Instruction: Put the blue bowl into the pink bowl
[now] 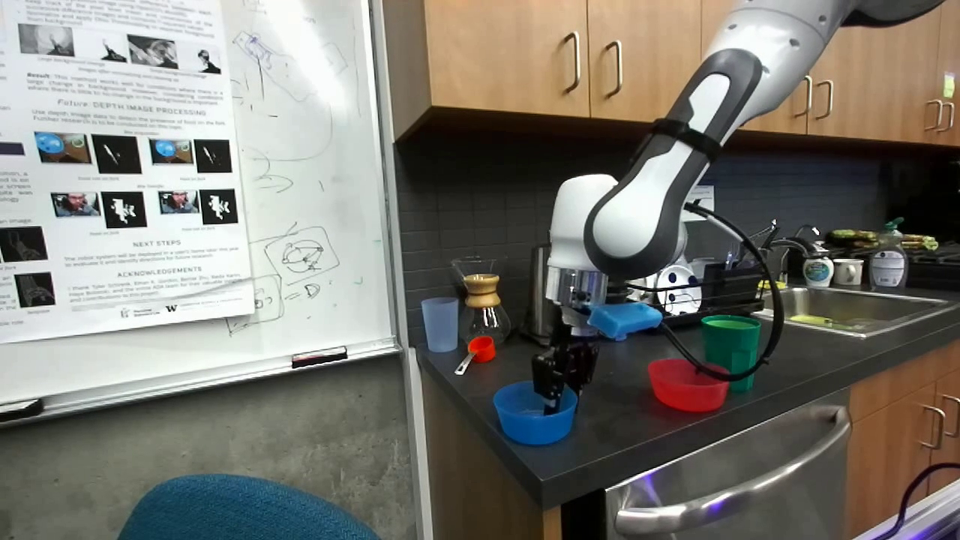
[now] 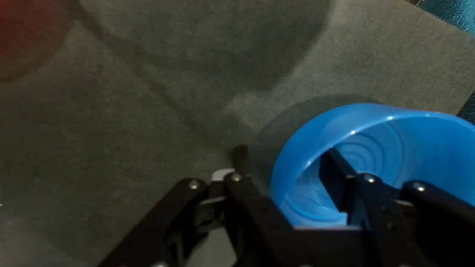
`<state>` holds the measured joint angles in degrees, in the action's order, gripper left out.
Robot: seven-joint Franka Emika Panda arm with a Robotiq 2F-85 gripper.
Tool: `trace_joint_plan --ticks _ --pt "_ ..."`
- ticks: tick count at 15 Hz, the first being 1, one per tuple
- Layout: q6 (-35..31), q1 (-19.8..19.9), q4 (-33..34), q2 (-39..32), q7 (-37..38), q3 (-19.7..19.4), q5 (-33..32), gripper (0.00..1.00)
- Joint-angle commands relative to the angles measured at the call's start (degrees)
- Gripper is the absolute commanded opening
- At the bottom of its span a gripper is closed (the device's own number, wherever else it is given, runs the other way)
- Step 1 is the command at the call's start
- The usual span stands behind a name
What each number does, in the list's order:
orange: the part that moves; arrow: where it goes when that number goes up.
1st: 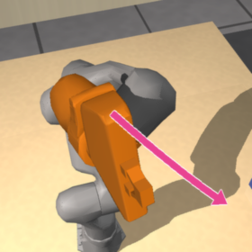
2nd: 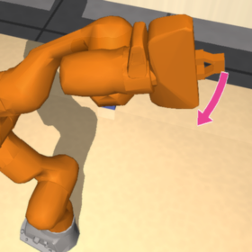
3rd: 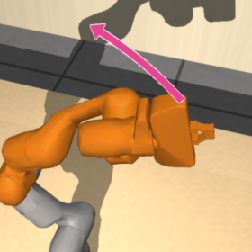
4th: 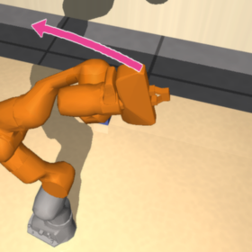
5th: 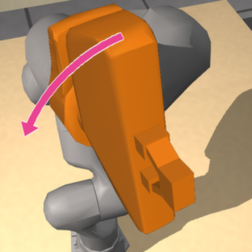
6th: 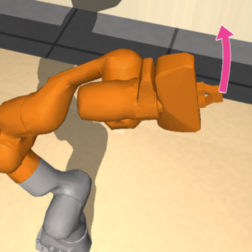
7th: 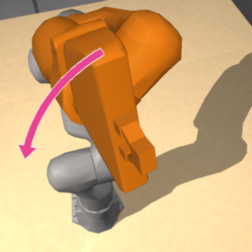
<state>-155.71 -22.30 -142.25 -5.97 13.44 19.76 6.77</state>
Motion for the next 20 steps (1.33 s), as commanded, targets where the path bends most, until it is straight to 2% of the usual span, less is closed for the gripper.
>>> trace_joint_plan --ticks 1,4,12,20 --pt "1.79 -0.68 1.13 0.25 3.19 0.24 -2.35 0.21" --pt "3.91 -0.89 0.47 2.45 3.86 0.54 -2.61 0.01" --pt "9.71 0.77 -3.35 10.28 0.82 0.44 1.97 0.01" --pt "19.42 2.89 -10.18 22.19 -6.24 -3.05 5.55 0.01"
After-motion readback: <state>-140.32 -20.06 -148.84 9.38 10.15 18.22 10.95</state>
